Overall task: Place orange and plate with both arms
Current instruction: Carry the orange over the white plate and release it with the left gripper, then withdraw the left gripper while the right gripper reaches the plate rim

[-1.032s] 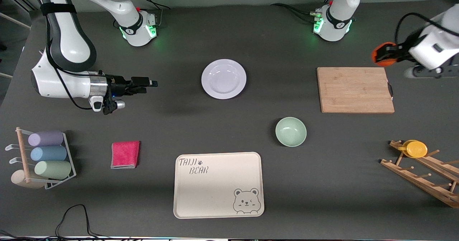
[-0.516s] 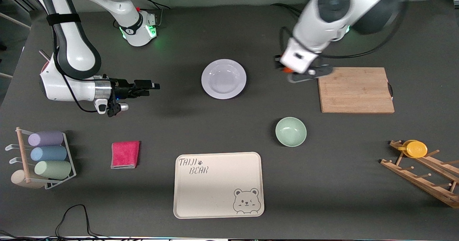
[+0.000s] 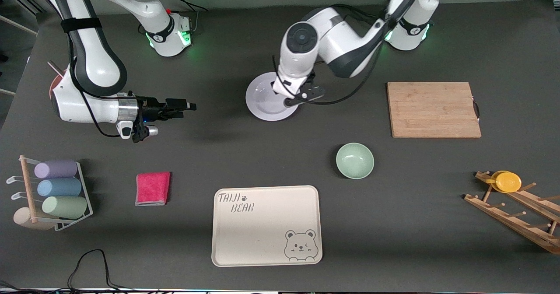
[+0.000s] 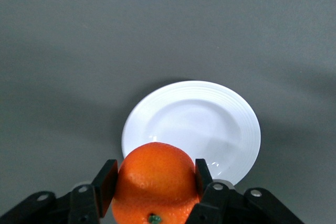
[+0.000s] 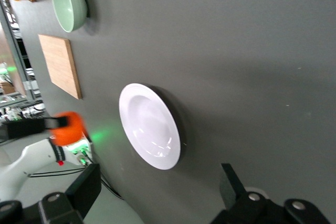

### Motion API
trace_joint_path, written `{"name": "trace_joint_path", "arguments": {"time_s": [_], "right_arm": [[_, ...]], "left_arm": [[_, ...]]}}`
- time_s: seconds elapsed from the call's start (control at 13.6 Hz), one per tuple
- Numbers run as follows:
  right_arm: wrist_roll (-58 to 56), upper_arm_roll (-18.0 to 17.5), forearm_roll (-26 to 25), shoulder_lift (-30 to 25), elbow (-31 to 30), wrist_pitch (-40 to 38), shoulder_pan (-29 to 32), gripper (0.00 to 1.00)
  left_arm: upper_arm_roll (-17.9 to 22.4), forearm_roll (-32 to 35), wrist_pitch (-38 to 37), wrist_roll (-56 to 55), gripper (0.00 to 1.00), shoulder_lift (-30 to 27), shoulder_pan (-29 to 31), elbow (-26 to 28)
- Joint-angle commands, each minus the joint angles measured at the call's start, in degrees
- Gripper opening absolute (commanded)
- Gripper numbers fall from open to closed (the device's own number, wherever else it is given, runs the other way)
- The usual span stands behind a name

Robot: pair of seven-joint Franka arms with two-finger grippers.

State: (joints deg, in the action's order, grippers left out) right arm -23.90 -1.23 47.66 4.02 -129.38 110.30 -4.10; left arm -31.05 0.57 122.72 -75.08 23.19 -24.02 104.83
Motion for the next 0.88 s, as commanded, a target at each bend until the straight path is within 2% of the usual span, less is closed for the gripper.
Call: {"name": "trace_joint_path", "arguments": {"time_s": [0.0, 0.37, 0.66, 0.81], "right_arm": [[-1.5, 0.4, 2.4, -1.0, -1.3, 1.2, -1.3, 1.0], [-1.6, 0.3, 2.4, -0.7, -1.7, 2.5, -2.1, 1.0], [-1.6, 0.3, 2.7, -0.5, -1.8, 2.6, -2.1, 1.0], [-1.8, 0.3, 5.2, -0.3, -1.8, 3.3, -2.1, 1.0]], "left_arm": [[0.4, 6.1, 4.0, -8.2, 0.0, 5.1, -3.6, -1.4], [0.6, 10.1, 10.7, -13.3, 0.0, 10.6, -8.0, -0.9], [0.6, 18.0, 12.7, -20.6, 0.0, 13.8, -8.8, -0.9], [0.7, 18.6, 13.7, -20.7, 0.0, 14.5, -8.8, -0.9]]}}
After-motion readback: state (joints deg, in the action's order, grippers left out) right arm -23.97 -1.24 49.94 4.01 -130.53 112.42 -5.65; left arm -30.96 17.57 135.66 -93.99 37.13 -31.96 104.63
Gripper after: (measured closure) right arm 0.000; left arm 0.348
